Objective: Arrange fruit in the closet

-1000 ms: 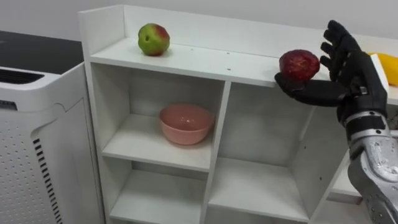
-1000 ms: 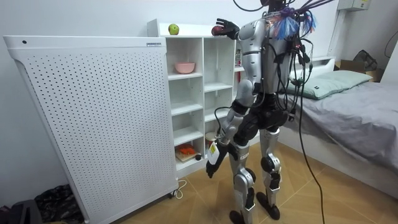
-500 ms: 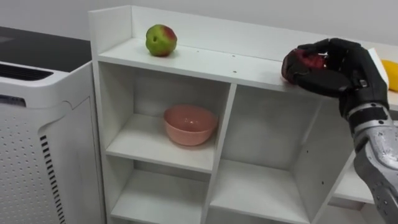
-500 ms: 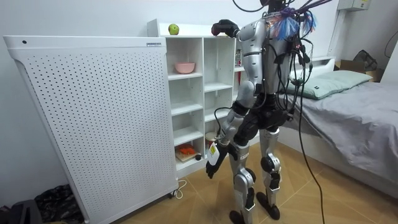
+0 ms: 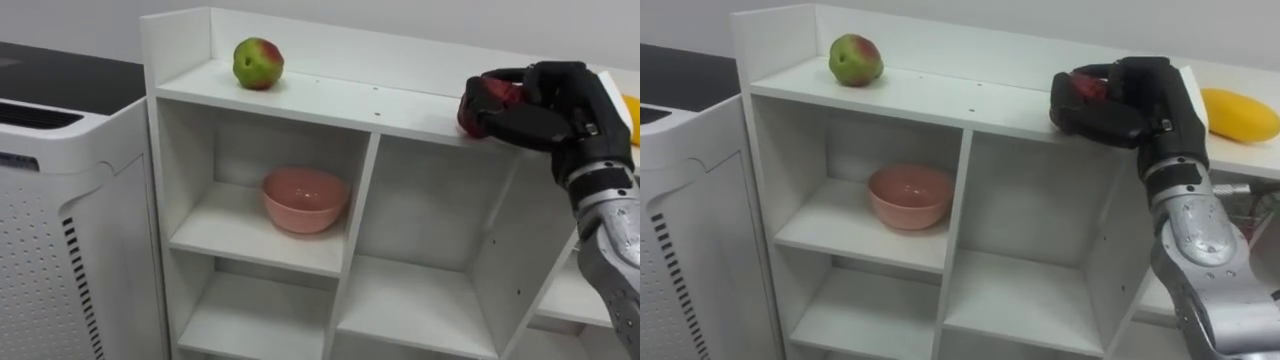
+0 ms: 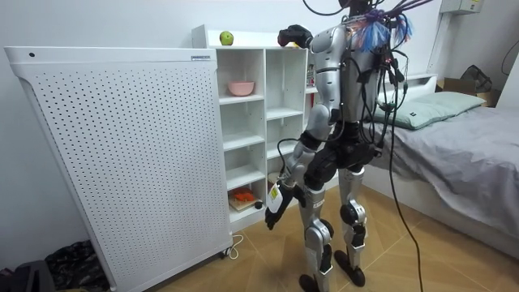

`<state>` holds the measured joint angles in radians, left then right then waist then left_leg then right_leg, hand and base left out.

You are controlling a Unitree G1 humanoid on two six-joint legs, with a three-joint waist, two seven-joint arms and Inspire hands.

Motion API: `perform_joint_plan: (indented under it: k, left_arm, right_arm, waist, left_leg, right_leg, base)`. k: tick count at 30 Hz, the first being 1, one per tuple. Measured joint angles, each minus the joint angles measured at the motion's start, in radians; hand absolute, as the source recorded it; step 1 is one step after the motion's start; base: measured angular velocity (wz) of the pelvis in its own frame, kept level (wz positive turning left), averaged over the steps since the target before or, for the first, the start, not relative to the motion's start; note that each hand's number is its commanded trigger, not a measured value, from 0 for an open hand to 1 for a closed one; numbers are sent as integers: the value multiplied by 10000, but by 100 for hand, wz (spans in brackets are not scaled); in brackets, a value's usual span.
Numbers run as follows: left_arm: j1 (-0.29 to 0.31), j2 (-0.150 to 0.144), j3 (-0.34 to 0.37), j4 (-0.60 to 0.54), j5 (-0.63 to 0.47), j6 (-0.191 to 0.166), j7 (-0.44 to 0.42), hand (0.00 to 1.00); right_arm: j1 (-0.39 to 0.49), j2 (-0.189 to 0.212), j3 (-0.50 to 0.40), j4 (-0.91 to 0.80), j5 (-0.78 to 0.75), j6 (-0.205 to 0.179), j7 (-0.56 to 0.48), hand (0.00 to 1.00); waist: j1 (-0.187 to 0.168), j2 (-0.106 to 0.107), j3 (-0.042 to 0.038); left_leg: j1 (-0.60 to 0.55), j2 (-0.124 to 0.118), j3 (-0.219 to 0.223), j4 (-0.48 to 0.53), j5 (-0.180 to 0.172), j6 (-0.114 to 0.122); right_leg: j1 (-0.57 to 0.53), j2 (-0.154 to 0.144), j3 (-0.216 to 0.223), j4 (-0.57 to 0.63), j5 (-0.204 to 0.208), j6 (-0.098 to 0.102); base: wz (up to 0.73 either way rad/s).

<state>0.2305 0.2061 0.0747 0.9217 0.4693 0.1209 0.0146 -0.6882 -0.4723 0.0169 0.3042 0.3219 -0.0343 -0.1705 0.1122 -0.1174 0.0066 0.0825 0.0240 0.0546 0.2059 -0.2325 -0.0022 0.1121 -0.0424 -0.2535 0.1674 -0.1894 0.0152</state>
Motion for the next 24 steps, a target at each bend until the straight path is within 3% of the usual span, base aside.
perform_joint_plan:
  k: [6,12,16,24]
  left_arm:
    - [-20,1,-2,1,-29,-2,229,0]
    - [-78,-11,-3,5,51,16,255,0]
    - [-44,-27,-6,48,45,21,675,0]
    - [351,-53,-236,54,36,96,917,0]
  right_arm:
    - [1,-1,6,-38,774,6,5,100]
    - [48,14,30,-433,1889,155,336,100]
    - [637,55,55,-1865,3142,155,658,100]
    - [1575,389,423,-3050,4641,176,1236,100]
  waist:
    - [-67,35,-1]
    - [-52,196,-56]
    - [-10,328,-94]
    - [15,435,-61]
  left_leg:
    - [-43,0,-2,-5,-1,1]
    - [-22,-6,0,-10,-1,0]
    - [38,2,0,-38,0,0]
    - [334,3,37,-72,0,0]
  right_leg:
    - [-13,0,11,8,0,0]
    - [-22,0,43,-1,0,1]
    - [17,12,84,-7,0,0]
    - [250,22,324,-12,0,1]
  base:
    - [0]
    - [0]
    - [0]
    - [-2]
